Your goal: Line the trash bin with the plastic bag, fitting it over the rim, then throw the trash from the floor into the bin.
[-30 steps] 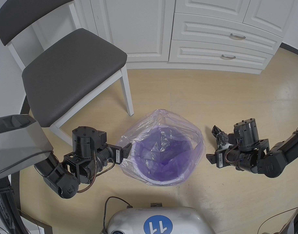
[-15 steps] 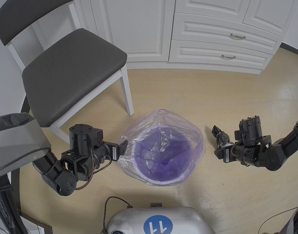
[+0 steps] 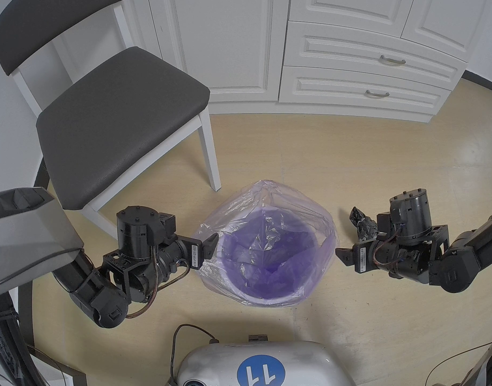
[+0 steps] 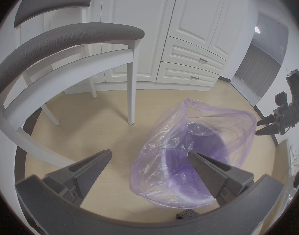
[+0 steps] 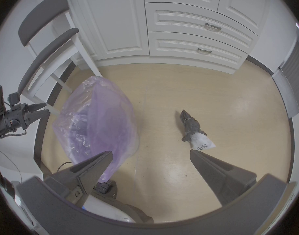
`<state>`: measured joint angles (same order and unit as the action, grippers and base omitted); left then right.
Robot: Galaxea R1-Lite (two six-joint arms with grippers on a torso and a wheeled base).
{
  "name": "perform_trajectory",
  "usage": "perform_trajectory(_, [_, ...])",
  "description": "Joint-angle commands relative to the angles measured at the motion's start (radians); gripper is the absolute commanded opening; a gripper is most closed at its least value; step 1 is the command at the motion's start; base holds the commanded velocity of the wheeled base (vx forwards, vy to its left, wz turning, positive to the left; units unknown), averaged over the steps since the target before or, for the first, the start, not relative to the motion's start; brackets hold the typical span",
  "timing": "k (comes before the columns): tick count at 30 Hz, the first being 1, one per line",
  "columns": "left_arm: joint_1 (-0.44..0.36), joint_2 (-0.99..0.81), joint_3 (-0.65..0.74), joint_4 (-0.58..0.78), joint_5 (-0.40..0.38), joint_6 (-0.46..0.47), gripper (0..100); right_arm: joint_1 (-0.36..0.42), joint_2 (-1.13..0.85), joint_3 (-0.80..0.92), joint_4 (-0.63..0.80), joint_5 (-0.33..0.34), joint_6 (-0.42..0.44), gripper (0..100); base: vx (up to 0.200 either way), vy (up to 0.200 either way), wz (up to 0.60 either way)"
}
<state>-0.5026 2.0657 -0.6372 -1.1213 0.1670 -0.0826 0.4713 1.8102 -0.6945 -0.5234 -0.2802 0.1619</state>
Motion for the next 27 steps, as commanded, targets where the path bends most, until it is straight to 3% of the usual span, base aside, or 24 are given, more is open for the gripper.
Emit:
perform_trajectory(1, [-0.024,0.008,-0.001,-0.002,0.000,-0.002,100,0.035,0.038,-0.010,-0.004,-0.007,0.007,100,0.000,0.000,0.00])
perform_trajectory(10, [-0.037,0.063,-0.044,-0.008,0.000,0.000,100,0.078,0.032,-0.048,-0.015,-0.007,0.073,100,0.000,0.000,0.00])
perform_trajectory(13, [-0.039,0.106,-0.070,-0.029,0.000,-0.002,100,0.106,0.133,-0.114,-0.017,-0.020,0.142,100,0.000,0.000,0.00])
perform_trajectory(17, [-0.040,0.137,-0.081,-0.058,0.002,-0.002,100,0.106,0.247,-0.209,-0.013,-0.088,0.237,100,0.000,0.000,0.00])
perform_trajectory(27, [-0.040,0.166,-0.110,-0.068,0.002,-0.003,100,0.044,0.248,-0.220,0.000,-0.129,0.209,100,0.000,0.000,0.00])
